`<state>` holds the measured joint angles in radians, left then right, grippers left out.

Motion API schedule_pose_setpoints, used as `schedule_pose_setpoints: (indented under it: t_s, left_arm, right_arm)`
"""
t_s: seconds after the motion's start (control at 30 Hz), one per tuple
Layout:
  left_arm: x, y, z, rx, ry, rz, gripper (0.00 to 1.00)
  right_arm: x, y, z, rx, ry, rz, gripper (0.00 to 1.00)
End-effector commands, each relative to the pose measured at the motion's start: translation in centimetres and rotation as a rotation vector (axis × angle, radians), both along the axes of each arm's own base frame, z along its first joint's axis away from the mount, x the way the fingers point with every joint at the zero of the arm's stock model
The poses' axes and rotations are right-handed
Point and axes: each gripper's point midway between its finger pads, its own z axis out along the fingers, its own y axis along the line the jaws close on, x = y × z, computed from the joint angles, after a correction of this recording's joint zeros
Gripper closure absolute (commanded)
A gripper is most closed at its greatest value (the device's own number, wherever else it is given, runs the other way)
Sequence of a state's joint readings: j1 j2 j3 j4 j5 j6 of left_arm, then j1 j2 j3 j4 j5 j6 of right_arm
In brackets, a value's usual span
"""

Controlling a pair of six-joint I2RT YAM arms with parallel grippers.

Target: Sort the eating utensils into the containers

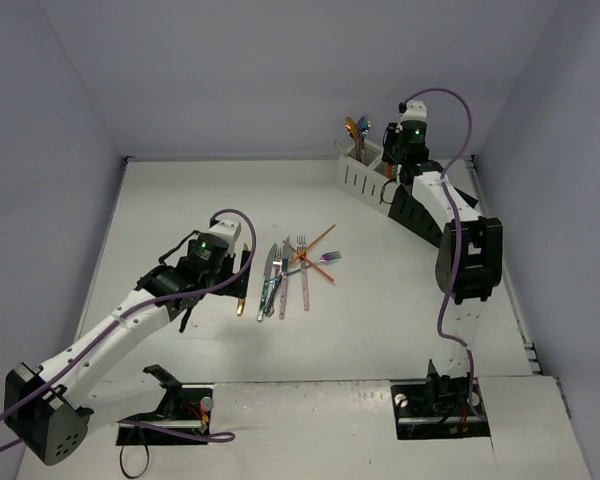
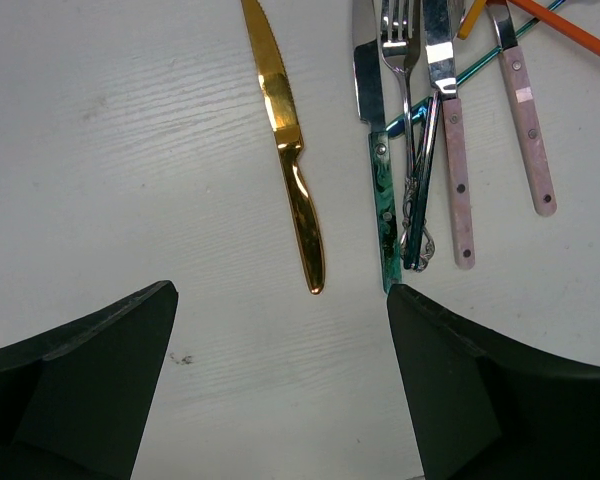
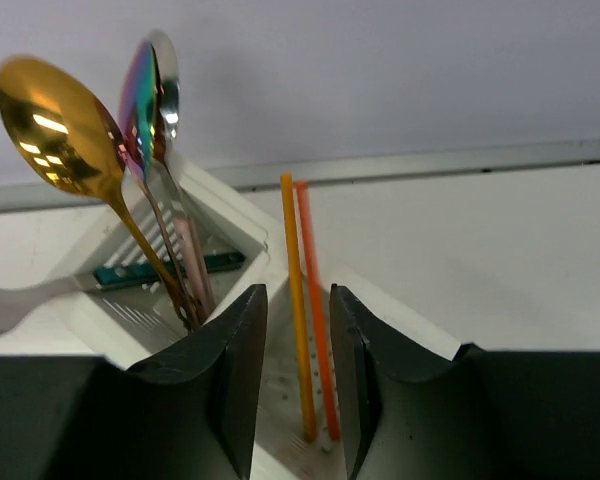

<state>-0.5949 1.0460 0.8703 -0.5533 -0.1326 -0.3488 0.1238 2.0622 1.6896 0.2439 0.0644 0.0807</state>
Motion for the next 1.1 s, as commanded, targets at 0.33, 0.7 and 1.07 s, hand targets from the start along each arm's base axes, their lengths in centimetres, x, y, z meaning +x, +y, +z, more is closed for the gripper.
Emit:
schedule_pose_setpoints:
  t_s: [0.33,0.7,1.07]
  left_arm:
    - [1.3,0.5,2.3,0.032,-0.079,-0.016,0.16]
    - [1.1,2.8,4.3,0.047,-0.179,0.056,0.16]
    - [0.7,4.0,5.1,0.023,-0.254,0.109,0.16]
  right_arm:
    - [-8.5,3.4,11.1,0.173,-0.103,-0.016,0.49]
    - [-18.0,10.9,1.7,0.331,0.175,-0.100,0.38]
    - [-19.3,15.5,-7.7,0.336,0.362,-0.169,0.42]
